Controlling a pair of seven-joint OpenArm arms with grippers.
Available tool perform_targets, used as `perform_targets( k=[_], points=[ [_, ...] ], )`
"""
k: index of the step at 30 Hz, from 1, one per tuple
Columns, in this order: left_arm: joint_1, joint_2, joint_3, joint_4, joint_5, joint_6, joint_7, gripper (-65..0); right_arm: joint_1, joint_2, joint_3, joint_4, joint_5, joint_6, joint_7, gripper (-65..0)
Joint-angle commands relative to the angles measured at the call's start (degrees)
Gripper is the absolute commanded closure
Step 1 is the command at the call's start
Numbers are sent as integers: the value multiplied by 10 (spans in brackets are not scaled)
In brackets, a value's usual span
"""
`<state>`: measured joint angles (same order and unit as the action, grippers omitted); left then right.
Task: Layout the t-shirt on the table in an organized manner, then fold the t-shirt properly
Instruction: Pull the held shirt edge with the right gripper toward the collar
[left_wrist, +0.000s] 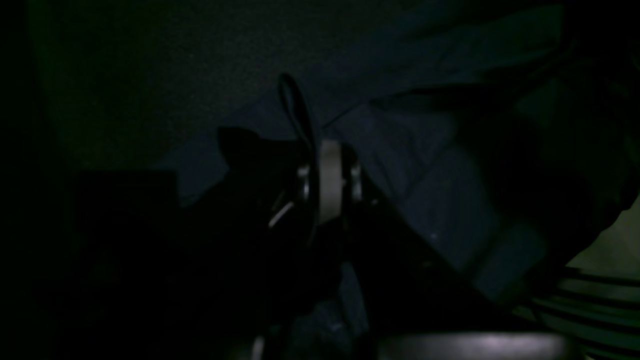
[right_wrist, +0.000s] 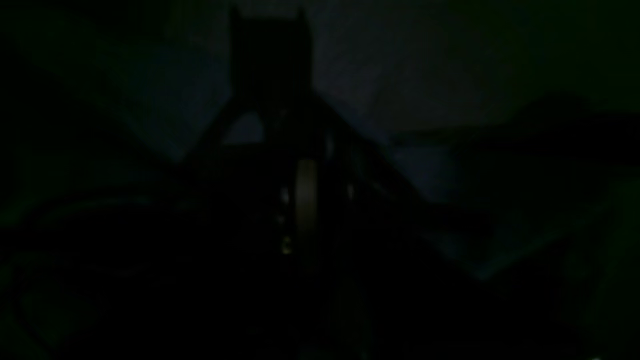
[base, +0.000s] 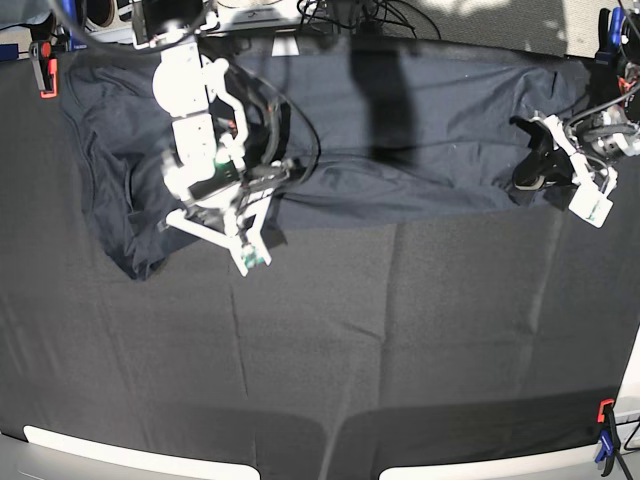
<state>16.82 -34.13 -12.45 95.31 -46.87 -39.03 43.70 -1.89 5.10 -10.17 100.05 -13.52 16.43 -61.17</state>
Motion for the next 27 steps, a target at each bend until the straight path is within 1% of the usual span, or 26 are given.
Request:
perform_targets(
  k=[1,5,9,14,17,19,22,25,27],
  points=[
    [-5,-10,-6,9,-12,0,-14,0,10,0,0,24,0,-7,13,0],
    [-5,-10,-6,9,-12,0,-14,0,6,0,0,72,-1,-6,9,0],
    [-5,-10,-6,9,-12,0,-13,0,-24,4,0,141,-2,-6,7,0],
    [-5,-10,-6,9,-12,0,-13,0,-111,17,0,256,-16,-5,-1,0],
    [-5,-10,-6,9,-12,0,-14,0,-180,32,1,316,-60,-6,-6,0],
    [-5,-10,-6,9,-12,0,-13,0,-224,45,1,347,-92,-17,-6,0],
    [-5,-10,-6,9,-12,0,-13,0,-282,59,1,349,-144,-46,-6,0],
    [-5,-10,-6,9,-12,0,-13,0,-325,60,3,349,-183,-68,-6,0],
    [-5,-10,-6,9,-12,0,-13,0,-350,60,6,349,-197,-84,-6,0]
  ],
)
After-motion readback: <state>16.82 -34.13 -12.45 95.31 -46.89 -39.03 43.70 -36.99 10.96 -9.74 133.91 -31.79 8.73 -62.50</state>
